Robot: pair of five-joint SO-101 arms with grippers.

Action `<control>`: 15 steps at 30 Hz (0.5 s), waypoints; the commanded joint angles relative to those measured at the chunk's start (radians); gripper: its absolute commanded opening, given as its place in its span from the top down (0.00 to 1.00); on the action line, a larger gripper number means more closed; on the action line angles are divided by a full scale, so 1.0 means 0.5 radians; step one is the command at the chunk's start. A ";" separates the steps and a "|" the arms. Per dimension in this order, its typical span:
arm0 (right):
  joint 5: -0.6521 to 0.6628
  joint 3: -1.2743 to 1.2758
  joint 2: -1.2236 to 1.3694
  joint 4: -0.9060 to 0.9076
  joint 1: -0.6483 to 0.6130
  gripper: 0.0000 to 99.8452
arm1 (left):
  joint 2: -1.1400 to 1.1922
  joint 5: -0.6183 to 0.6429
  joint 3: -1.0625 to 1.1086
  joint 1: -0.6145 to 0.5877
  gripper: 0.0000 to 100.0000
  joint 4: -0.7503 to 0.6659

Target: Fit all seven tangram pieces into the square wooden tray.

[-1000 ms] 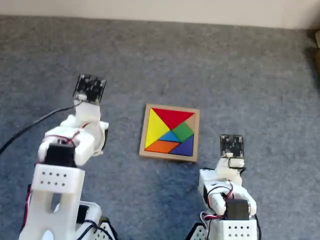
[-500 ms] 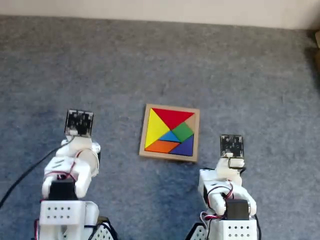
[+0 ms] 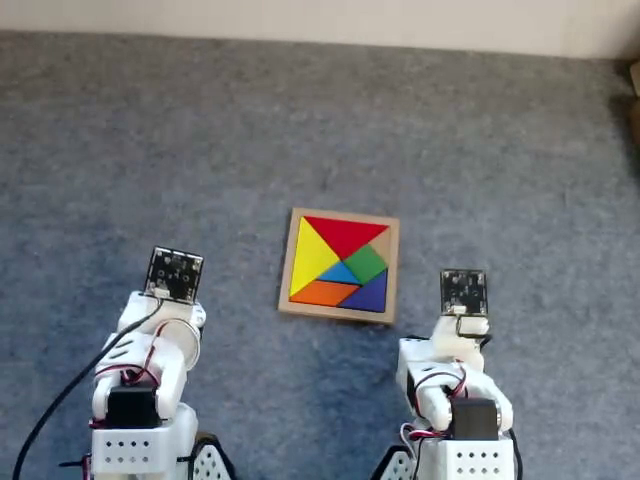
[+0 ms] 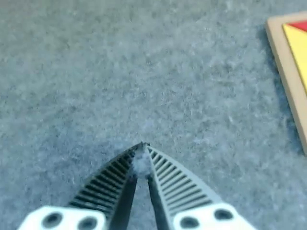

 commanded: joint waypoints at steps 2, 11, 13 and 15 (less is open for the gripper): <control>-0.006 0.275 -0.029 0.014 0.017 1.00 | -0.026 -0.009 0.038 -0.032 0.99 0.037; -0.006 0.275 -0.029 0.014 0.017 1.00 | -0.029 -0.015 0.038 -0.032 0.99 0.583; -0.006 0.275 -0.029 0.014 0.017 1.00 | -0.029 -0.015 0.038 -0.032 0.99 0.623; -0.006 0.275 -0.029 0.014 0.017 1.00 | -0.029 -0.015 0.038 -0.032 0.99 0.623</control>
